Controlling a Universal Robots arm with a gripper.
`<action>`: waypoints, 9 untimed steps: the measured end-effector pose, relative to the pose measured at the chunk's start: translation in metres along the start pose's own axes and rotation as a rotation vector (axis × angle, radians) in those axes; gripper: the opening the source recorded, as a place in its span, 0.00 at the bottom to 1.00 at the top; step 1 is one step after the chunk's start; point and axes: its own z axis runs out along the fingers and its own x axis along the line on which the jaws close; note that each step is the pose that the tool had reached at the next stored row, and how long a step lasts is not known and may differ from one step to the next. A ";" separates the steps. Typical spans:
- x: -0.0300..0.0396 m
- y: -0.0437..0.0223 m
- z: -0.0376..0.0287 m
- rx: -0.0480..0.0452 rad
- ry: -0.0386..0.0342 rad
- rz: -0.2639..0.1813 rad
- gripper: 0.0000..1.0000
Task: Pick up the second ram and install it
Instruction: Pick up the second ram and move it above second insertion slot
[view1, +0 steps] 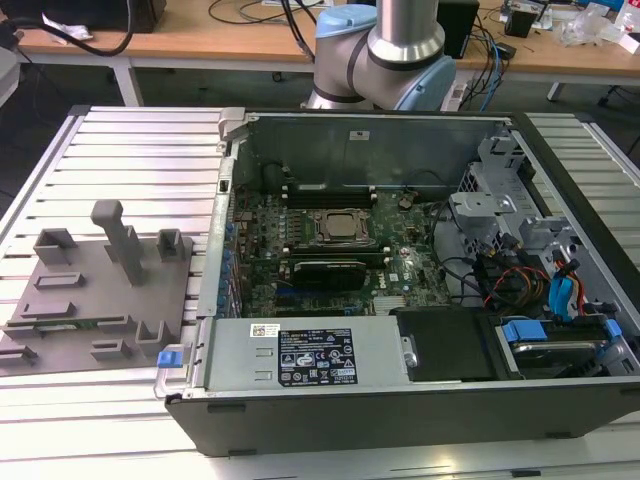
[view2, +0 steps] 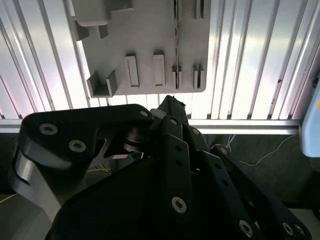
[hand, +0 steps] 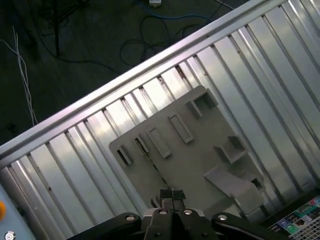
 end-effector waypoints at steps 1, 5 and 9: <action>0.0000 0.0000 0.0000 -0.0002 0.0004 -0.008 0.10; 0.0000 0.0000 0.0000 -0.0011 0.0021 -0.046 0.10; 0.0000 0.0000 0.0000 -0.0021 0.0040 -0.088 0.10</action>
